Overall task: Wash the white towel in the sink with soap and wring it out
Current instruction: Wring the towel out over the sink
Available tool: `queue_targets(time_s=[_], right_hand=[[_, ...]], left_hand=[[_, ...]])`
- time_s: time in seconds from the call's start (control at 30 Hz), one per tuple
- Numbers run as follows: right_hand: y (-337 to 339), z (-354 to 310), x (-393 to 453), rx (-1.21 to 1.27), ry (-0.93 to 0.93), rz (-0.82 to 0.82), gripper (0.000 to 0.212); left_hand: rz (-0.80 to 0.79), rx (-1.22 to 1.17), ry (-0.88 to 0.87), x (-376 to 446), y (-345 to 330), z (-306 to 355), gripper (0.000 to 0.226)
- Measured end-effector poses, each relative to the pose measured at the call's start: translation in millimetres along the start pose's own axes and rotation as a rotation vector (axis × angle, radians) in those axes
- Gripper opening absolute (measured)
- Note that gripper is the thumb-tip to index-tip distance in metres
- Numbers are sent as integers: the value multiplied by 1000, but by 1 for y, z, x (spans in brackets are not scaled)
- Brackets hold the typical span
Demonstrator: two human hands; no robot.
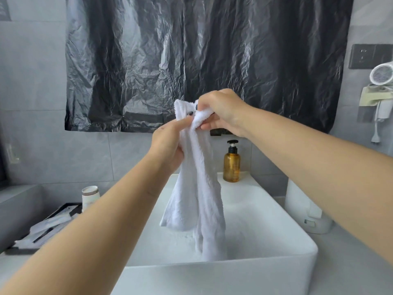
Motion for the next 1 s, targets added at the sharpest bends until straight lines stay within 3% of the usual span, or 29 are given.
queue_targets(time_s=[0.13, 0.2, 0.27, 0.3, 0.4, 0.5, 0.53, 0.63, 0.73, 0.8, 0.87, 0.93, 1.0], right_hand=[[12, 0, -1, 42, 85, -12, 23], [11, 6, -4, 62, 105, -74, 31], [5, 12, -11, -9, 152, -139, 44], [3, 13, -17, -142, 233, -155, 53], [-5, 30, -39, -840, 597, -211, 81], [-3, 71, -42, -1306, 696, -270, 94], [-3, 78, -44, -1352, 764, -241, 92], [-6, 82, -54, -1308, 1039, -111, 59], [3, 79, -62, -1284, 1219, 47, 29], [9, 80, -55, -1413, 1218, 146, 16], [10, 81, -45, -1553, 1127, 173, 32], [9, 83, -38, -1642, 980, 126, 37], [11, 90, -30, -1756, 728, 79, 24]], left_hand=[[-426, 124, -88, -13, -17, -5, 54], [-419, 221, -118, -17, -17, -14, 70], [-314, 262, -85, -21, -12, -23, 65], [-281, 254, -38, -24, -8, -29, 55], [-272, 195, 144, -35, 2, -47, 36], [-405, 109, 287, -44, -5, -57, 35], [-463, 111, 333, -48, -12, -59, 33], [-642, 236, 395, -62, -39, -62, 32], [-677, 355, 396, -65, -55, -64, 29], [-681, 563, 358, -59, -56, -67, 37], [-613, 875, 345, -51, -52, -74, 65], [-488, 1089, 293, -43, -50, -77, 56], [-397, 1235, 188, -36, -53, -78, 34]])
Point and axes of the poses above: each hand's wrist, its own x-axis towards the middle knuckle, its own y-axis out of the back of the hand, z = x × y, the point moved 7 cm from there along x, towards the middle knuckle, and after that the axes turned 8 degrees about -y, right-handed, at the moved point
